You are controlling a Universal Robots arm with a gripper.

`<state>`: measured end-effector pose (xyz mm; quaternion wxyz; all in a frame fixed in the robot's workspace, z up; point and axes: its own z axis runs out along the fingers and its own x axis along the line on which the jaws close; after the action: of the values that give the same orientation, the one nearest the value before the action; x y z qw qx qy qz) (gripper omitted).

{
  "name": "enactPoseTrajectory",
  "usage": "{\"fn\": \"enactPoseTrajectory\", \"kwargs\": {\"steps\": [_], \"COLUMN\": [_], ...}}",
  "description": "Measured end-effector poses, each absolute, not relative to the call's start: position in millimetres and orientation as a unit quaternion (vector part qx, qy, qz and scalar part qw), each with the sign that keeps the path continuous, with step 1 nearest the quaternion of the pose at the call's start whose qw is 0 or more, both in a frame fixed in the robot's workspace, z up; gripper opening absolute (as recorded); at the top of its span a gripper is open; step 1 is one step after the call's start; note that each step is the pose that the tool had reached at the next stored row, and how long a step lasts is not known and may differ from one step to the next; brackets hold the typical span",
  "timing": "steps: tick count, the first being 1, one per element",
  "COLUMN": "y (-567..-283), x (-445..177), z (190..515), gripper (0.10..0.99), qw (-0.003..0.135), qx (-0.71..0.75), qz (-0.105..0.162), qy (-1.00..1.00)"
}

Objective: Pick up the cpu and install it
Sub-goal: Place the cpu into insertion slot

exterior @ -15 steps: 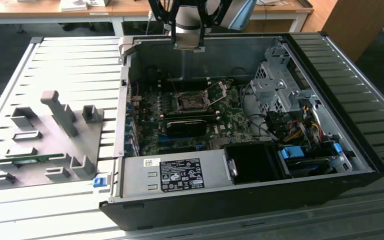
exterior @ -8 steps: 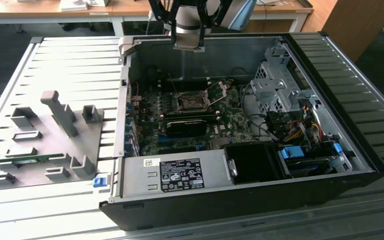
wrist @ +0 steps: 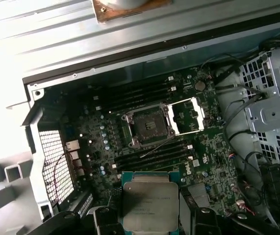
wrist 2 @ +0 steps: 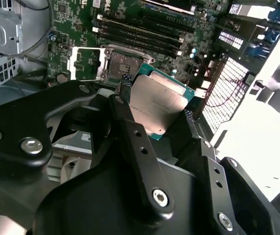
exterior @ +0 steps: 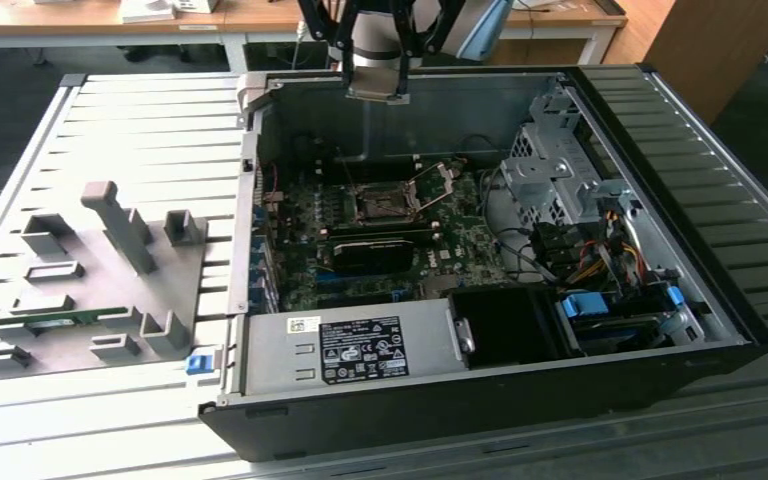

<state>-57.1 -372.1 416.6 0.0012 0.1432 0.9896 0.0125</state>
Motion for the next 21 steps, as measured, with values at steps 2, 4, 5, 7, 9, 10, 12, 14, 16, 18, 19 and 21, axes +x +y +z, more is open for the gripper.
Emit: {"fn": "enactPoseTrajectory", "kwargs": {"steps": [2, 4, 5, 7, 9, 10, 12, 14, 16, 18, 19, 21], "y": [-372.1, -372.1, -372.1, -372.1, -372.1, -372.1, -372.1, -372.1, -372.1, -372.1, -372.1, -372.1], "x": [-57.1, -57.1, -57.1, -57.1, -57.1, -57.1, -57.1, -57.1, -57.1, -57.1, -57.1, -57.1], "z": [416.5, 416.4, 416.4, 416.3, 416.3, 416.2, 416.2, 416.1, 416.0, 416.0, 416.0, 415.9], "gripper": [0.545, 0.545, 0.545, 0.545, 0.545, 0.545, 0.545, 0.545, 0.545, 0.545, 0.545, 0.545], "qw": [0.001, 0.001, 0.001, 0.001, 0.002, 0.002, 0.002, 0.002, 0.002, 0.002, 0.002, 0.002], "qx": [0.149, 0.156, 0.159, 0.165, 0.171, 0.174, 0.179, 0.184, 0.189, 0.194, 0.197, 0.201], "qz": [0.013, 0.013, 0.012, 0.013, 0.013, 0.012, 0.012, 0.012, 0.012, 0.012, 0.012, 0.012], "qy": [0.989, 0.988, 0.987, 0.986, 0.985, 0.985, 0.984, 0.983, 0.982, 0.981, 0.980, 0.979]}}
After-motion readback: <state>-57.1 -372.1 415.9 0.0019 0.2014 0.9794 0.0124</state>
